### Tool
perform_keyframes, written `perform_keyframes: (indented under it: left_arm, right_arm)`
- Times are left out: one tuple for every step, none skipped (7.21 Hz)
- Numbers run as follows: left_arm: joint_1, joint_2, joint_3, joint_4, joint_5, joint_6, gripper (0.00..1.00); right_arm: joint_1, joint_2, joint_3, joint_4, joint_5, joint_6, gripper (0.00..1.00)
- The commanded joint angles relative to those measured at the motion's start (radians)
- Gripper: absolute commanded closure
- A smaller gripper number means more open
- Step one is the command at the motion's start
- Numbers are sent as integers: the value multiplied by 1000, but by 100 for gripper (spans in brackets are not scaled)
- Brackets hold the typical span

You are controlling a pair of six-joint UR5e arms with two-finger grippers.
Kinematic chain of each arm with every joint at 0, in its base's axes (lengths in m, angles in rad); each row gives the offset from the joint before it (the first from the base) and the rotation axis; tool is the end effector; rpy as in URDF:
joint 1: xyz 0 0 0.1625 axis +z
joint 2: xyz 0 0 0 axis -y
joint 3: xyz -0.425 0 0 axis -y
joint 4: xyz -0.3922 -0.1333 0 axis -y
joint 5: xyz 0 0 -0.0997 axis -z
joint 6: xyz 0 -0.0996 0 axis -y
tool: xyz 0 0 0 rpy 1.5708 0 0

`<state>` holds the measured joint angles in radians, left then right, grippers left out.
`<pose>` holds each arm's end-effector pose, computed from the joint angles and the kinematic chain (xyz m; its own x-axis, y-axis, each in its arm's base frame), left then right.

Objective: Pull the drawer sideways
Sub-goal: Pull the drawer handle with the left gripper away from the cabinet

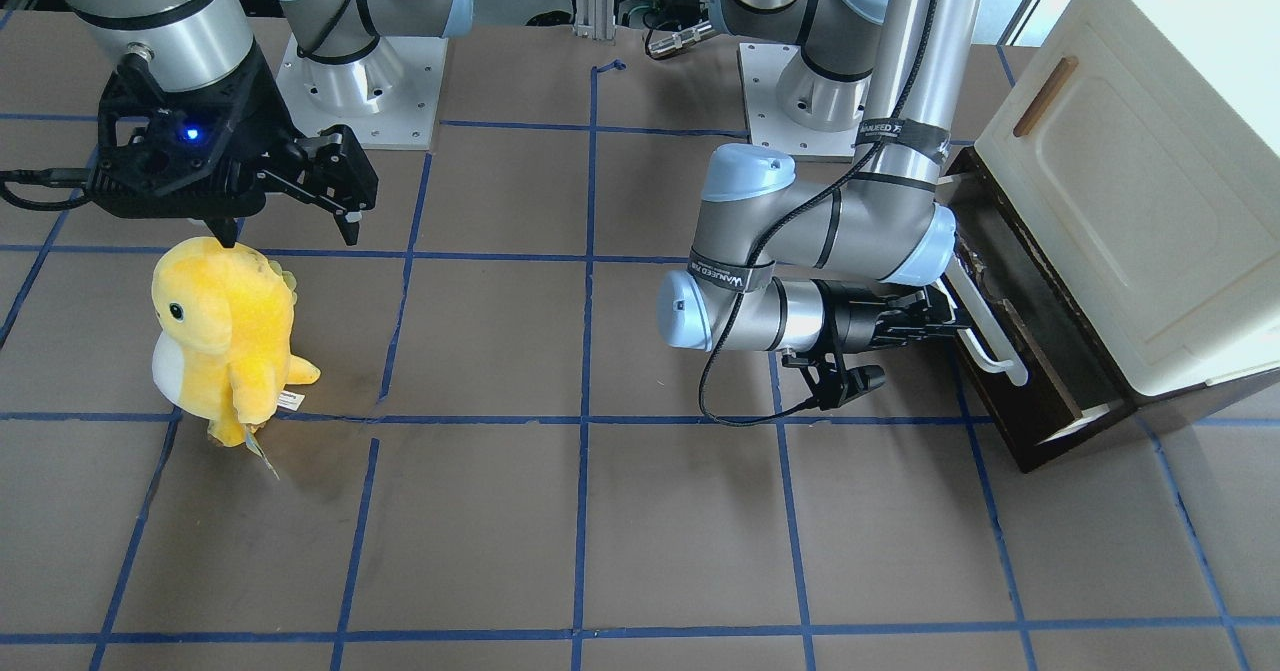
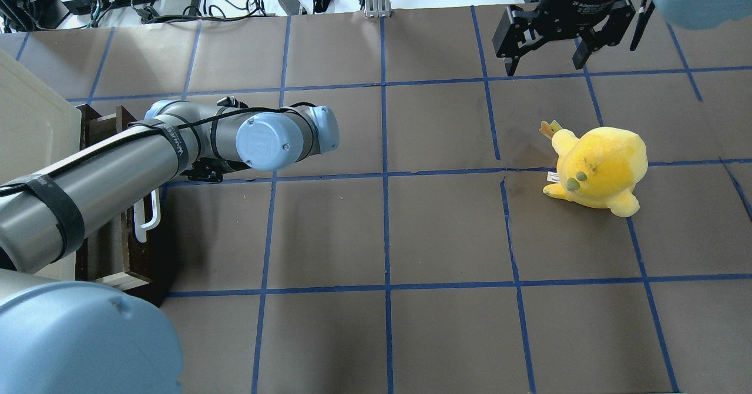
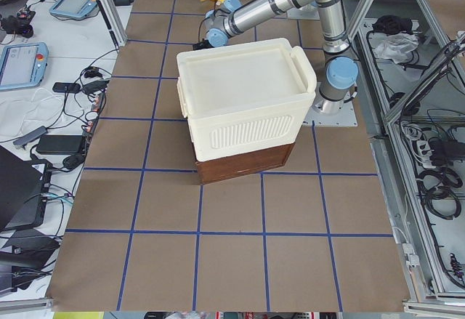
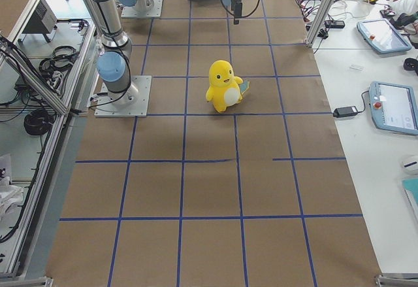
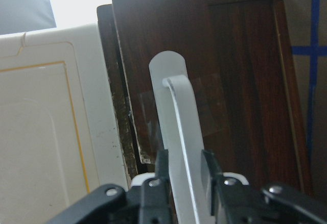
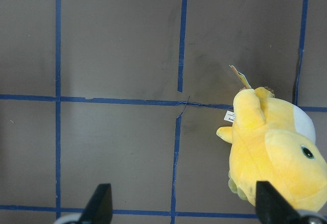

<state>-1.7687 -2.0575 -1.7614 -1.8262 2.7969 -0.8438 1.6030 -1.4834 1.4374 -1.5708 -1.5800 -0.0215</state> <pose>-0.1443 -0.5185 0.1922 -0.2089 0.1004 -0.9728 -0.0586 0.9916 0.1150 0.1495 -0.5285 0.5090 -0.9985 -0.0532 0.0102 -0.0536 0.9975 -0.0458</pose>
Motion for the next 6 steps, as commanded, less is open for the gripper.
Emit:
perform_keyframes:
  left_arm:
    - [20, -1, -4, 1, -13, -1, 69]
    - [20, -3, -7, 1, -16, -4, 69]
    - [20, -6, -7, 1, -33, -14, 68]
    - [20, -6, -9, 1, -37, -14, 68]
    - [20, -10, -10, 1, -36, -15, 68]
    - [21, -15, -10, 1, -34, -17, 68]
  right_arm:
    - [0, 0, 0, 0, 0, 0, 0]
    - [0, 0, 0, 0, 0, 0, 0]
    - [0, 0, 0, 0, 0, 0, 0]
    - [0, 0, 0, 0, -2, 0, 0]
    - [0, 0, 0, 0, 0, 0, 0]
    - [0, 0, 0, 0, 0, 0, 0]
